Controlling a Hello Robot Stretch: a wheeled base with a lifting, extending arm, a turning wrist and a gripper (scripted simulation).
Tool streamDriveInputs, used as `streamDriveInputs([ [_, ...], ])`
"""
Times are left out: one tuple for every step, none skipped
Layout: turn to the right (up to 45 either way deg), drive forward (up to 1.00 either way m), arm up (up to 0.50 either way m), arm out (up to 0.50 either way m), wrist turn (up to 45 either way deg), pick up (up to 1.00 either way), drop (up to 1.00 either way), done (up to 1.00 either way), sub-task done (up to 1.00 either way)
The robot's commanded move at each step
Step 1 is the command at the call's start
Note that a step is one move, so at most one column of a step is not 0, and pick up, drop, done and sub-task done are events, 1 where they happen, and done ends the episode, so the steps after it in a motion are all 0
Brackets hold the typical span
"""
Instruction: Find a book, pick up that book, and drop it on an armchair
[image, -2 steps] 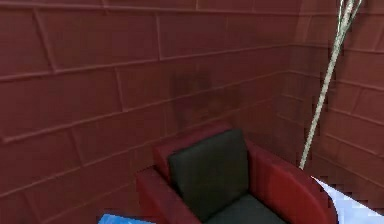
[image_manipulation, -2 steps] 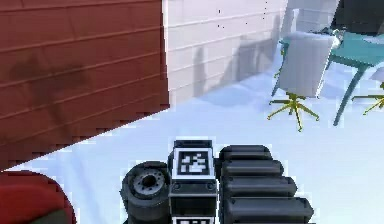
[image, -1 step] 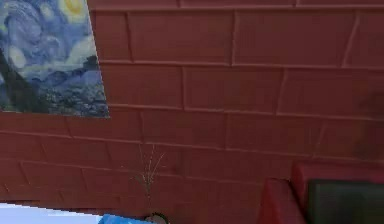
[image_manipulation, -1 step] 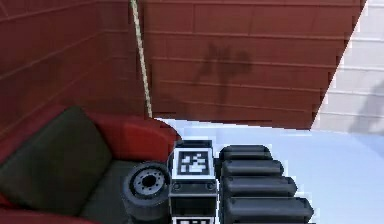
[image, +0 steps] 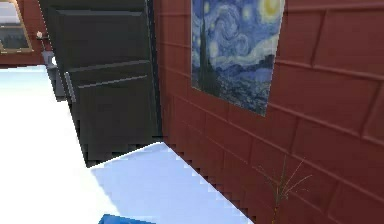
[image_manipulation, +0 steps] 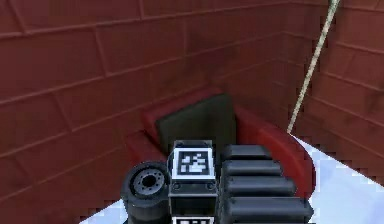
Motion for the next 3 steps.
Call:
streamDriveInputs([
  [-6.0,0.00,0.00,0.00,0.0,0.00,0.00,0.00,0.00],
  [45.0,0.00,0.00,0.00,0.0,0.00,0.00,0.00,0.00],
  [36.0,0.00,0.00,0.00,0.0,0.00,0.00,0.00,0.00],
])
